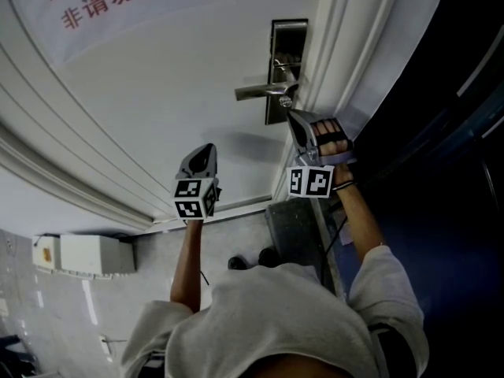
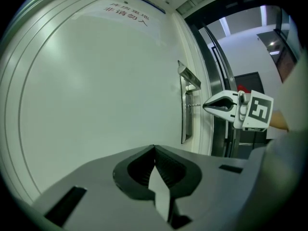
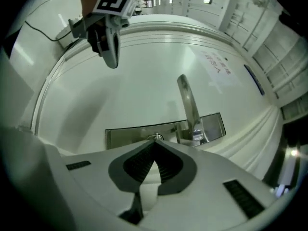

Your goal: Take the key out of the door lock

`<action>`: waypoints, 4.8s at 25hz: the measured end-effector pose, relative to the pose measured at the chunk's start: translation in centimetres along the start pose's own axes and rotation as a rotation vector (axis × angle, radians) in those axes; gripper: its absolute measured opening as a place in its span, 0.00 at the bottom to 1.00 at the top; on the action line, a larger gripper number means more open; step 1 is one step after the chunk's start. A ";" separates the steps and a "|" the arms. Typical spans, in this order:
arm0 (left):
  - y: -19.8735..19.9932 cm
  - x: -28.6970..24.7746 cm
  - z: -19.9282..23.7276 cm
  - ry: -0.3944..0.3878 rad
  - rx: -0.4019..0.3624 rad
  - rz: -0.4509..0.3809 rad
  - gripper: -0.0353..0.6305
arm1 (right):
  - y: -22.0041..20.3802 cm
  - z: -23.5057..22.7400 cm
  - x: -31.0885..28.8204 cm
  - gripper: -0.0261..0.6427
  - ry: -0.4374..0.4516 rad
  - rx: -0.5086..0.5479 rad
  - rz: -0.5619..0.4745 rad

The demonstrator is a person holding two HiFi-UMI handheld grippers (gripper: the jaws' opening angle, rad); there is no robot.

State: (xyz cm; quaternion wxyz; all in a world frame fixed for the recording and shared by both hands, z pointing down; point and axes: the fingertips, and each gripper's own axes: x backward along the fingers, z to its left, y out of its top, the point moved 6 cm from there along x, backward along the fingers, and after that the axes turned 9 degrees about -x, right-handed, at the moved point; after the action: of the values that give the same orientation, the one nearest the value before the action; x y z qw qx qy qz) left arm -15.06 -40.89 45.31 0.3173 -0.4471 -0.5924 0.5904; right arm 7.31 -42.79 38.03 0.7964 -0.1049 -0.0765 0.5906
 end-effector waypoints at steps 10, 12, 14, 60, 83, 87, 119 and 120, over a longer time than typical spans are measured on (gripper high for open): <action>0.2 -0.5 0.0 -0.016 -0.007 -0.002 0.08 | -0.1 0.4 0.0 0.12 0.042 0.067 -0.015; 0.1 -0.5 0.0 -0.019 -0.008 -0.002 0.08 | -0.1 0.6 -0.2 0.25 0.056 0.064 -0.013; 0.1 -0.5 0.0 -0.019 -0.005 0.001 0.08 | -0.2 0.7 -0.4 0.31 0.060 0.071 -0.011; -0.6 -0.3 0.9 -0.013 -0.002 0.013 0.08 | 0.2 -0.2 -4.4 0.08 -0.030 0.139 0.029; -1.0 0.5 0.0 -0.019 0.015 0.014 0.08 | 0.3 0.3 -1.6 0.08 -0.064 0.113 0.027; -0.8 0.3 -0.5 -0.031 0.014 0.009 0.08 | 0.2 0.6 -0.2 0.08 -0.062 0.098 0.015; -1.3 1.3 -0.1 -0.003 0.022 0.019 0.08 | -3.1 4.5 2.9 0.08 0.179 -1.355 -0.068; -1.4 1.4 0.0 0.002 0.026 0.019 0.08 | -3.2 4.6 2.9 0.08 0.177 -1.361 -0.070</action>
State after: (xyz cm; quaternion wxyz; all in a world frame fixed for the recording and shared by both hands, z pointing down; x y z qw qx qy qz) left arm -15.83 -39.49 46.47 0.3180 -0.4490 -0.5803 0.6005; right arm 9.95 -40.53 43.26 0.5750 -0.6273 -0.3684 0.3744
